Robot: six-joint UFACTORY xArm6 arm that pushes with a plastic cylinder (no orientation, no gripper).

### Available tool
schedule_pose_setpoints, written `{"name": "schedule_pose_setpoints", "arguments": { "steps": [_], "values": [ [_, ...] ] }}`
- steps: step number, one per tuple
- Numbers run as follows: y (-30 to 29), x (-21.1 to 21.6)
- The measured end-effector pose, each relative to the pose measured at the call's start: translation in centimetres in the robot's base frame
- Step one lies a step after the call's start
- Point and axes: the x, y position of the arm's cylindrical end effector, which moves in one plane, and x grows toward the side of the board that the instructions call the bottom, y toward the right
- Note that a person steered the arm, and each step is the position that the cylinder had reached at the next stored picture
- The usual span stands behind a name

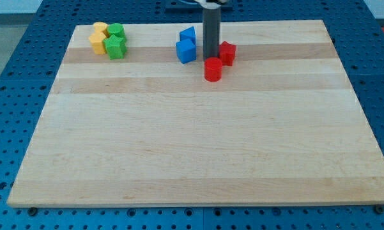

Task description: Point your arm at red star

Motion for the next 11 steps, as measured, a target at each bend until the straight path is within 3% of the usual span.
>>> {"name": "schedule_pose_setpoints", "arguments": {
  "steps": [2,3,5,7,8,9,11],
  "values": [
    [1.0,6.5],
    [2.1,6.6],
    [9.8,4.1],
    [10.1,-4.2],
    [6.6,-7.5],
    [3.6,-7.6],
    [3.5,-3.5]
  ]
}}
